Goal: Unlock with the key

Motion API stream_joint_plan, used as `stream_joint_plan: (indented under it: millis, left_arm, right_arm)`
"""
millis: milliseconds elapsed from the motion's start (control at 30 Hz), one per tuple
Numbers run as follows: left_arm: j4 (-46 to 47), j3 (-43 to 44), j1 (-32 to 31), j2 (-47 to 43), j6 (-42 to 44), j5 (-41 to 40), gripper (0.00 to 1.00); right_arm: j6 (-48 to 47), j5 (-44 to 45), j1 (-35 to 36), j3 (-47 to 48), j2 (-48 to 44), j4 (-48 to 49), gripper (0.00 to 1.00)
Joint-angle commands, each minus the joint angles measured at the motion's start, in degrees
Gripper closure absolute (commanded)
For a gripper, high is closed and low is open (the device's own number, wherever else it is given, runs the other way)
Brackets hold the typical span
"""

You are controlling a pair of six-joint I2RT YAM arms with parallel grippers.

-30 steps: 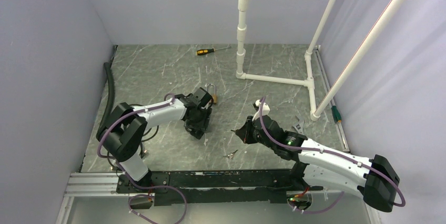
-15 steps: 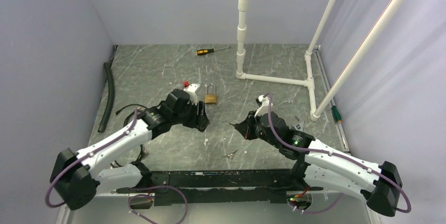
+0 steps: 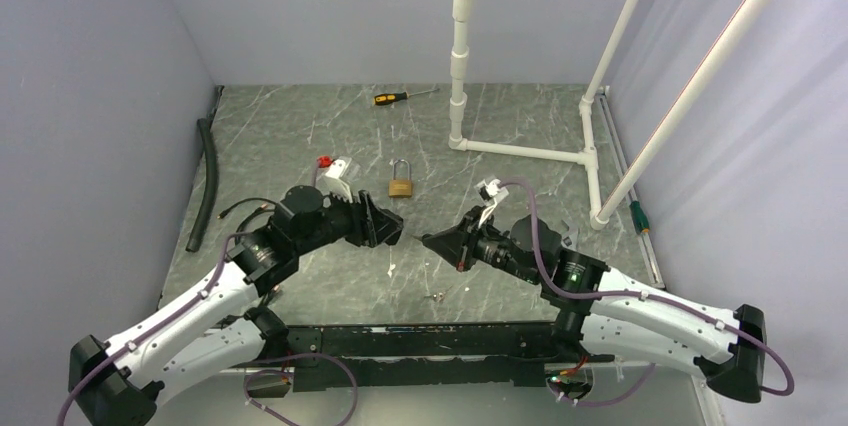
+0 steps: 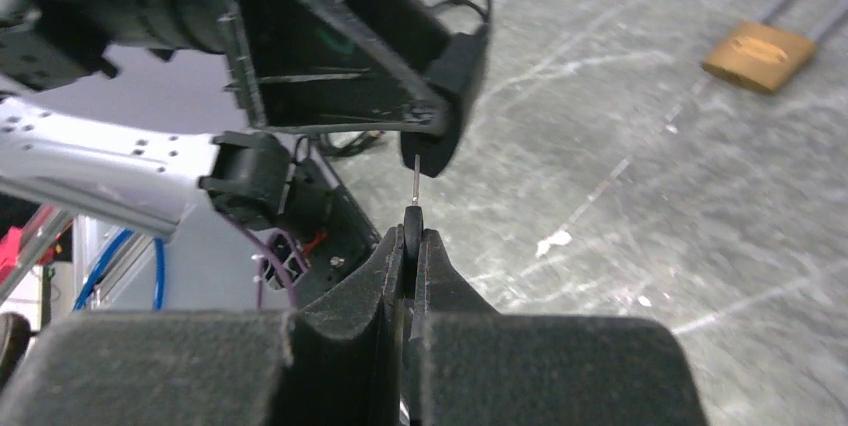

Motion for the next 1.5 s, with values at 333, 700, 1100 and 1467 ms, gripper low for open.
stream_joint_plan:
  millis: [333, 700, 1100, 1467]
  left_arm:
    - [17.8, -3.7, -0.2, -8.4, -9.1, -2.3, 1.0]
    - [23.0, -7.1, -0.2, -8.2, -13.9, -3.7, 1.0]
    - [24.5, -7.5, -0.2, -6.4, -14.7, -3.7, 1.0]
    - [22.6, -8.3, -0.3, -7.6, -13.9, -4.1, 1.0]
  right_arm:
    - [-5.8, 11.4, 10.6, 1.1, -2.4, 11.1, 1.0]
    - [-6.1, 17.5, 13.5, 1.9, -0.1, 10.4, 1.0]
    - [-4.1, 24.1, 15.0, 2.7, 2.4, 7.6, 1.0]
    - [-4.3, 23.5, 15.0, 4.4, 5.9, 8.5, 1.0]
